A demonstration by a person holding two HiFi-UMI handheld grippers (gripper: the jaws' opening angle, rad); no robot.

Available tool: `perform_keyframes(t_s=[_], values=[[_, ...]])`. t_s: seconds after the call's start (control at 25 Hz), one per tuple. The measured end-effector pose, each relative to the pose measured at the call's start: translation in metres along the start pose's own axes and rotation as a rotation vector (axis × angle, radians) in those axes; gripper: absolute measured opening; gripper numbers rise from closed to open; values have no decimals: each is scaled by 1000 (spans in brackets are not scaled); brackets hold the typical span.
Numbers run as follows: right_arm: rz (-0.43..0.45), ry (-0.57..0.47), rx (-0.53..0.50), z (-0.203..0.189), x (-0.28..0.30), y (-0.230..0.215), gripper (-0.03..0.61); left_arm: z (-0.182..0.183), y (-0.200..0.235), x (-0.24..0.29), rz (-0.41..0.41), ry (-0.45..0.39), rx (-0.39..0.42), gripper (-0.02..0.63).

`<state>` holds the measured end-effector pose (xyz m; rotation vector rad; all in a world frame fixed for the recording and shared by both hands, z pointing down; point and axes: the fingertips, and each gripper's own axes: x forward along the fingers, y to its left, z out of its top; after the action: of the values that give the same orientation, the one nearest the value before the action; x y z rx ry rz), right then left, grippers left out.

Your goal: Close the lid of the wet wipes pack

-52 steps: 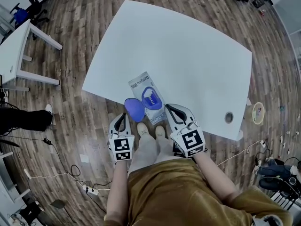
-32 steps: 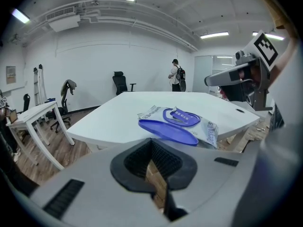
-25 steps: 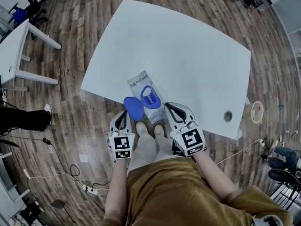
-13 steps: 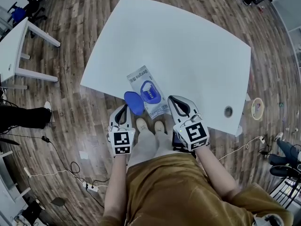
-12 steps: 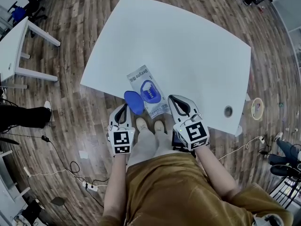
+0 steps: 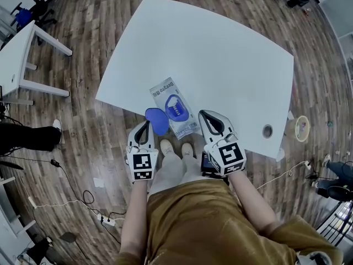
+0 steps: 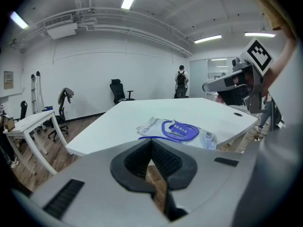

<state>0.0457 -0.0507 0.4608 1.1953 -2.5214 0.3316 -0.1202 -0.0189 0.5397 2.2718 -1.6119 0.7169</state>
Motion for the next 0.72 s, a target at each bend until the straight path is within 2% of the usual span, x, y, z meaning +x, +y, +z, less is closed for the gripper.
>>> perform_keyframes(t_s=[0.2,0.4,0.52,0.72], values=[[-5,5,0,-1,-2,-2,6,-6,-1,2,7,11,-13,-3],[-4,10,-2,-2,-3,-4,6,-36,16,-1,78,97,-59,-2],[-1,11,-3,-2,-3,-3,6,-45,11,1,59,132,-46,-3],[5,8,-5,-1,-1,-1,6,-32,-3,4,11,94,-31,-3]])
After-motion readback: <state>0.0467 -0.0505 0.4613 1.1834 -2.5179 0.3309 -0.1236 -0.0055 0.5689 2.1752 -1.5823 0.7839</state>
